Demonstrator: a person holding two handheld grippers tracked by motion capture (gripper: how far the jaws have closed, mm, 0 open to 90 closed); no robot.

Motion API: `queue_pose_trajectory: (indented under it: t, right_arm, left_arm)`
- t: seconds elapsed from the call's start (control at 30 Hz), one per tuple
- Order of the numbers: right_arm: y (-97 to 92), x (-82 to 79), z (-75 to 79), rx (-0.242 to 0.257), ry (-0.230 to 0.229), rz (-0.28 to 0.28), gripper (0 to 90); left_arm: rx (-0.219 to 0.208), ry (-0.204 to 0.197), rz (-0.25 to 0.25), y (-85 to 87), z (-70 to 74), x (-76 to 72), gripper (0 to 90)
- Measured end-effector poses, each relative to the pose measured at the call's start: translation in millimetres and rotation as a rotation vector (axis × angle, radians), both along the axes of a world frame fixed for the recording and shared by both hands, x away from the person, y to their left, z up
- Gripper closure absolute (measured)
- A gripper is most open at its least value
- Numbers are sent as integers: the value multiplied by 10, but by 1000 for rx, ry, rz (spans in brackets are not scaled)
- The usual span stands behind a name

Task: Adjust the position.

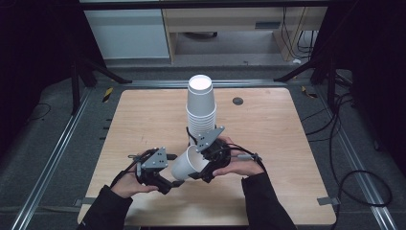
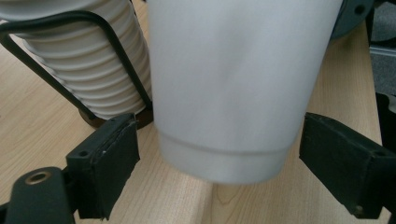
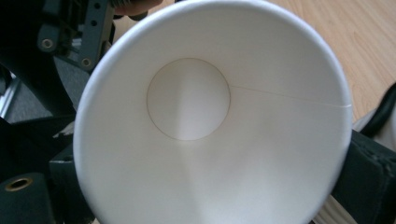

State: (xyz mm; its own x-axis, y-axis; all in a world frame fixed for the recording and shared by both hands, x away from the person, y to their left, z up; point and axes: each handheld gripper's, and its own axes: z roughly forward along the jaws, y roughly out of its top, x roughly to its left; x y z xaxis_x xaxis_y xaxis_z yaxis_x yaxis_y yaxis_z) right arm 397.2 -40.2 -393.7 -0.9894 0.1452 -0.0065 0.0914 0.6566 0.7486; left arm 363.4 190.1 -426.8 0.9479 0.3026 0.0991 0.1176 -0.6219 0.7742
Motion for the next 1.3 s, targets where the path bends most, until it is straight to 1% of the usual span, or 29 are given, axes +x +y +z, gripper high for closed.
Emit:
queue_pose_trajectory:
  t: [0.07,0.13,0.17,0.3,0.33,0.4,0.47,0.8,0.97,1.1,1.13,1.2,1.23,1.3]
  right_arm:
    - [58,-1,-9,-26,-7,0,72]
    - [106,-2,-10,-33,-9,3,72]
    - [125,-5,-10,-32,-8,4,72]
    - [189,-7,-17,-40,-16,11,72]
    - [199,-11,-17,-40,-15,7,72]
    - [214,-9,-17,-32,-18,17,73]
    - [222,-15,-19,-32,-12,16,73]
    - [219,-16,-26,-23,-9,19,62]
    - [199,-12,-42,16,-12,15,52]
    - [167,-20,-19,46,-5,5,50]
    - [158,-23,-13,52,-7,2,49]
    - [126,-27,3,68,-11,3,49]
    - [112,-25,8,73,-14,3,49]
    - [73,-26,24,85,-13,-6,50]
  left_arm:
    - [10,1,2,-16,-8,-3,116]
    - [15,5,3,-23,-17,1,119]
    - [25,5,4,-23,-19,4,121]
    - [27,11,5,-28,-26,9,136]
    - [24,15,7,-33,-29,7,146]
    - [24,14,15,-35,-32,8,161]
    - [27,8,19,-27,-28,12,212]
    - [39,-2,21,-24,-17,-3,227]
    - [18,3,16,-10,-4,0,228]
    - [-9,4,16,7,16,-2,229]
    - [-5,1,14,14,23,0,229]
    - [-11,1,18,27,27,2,230]
    - [-5,-4,20,36,30,8,230]
    - [-13,2,24,49,25,16,231]
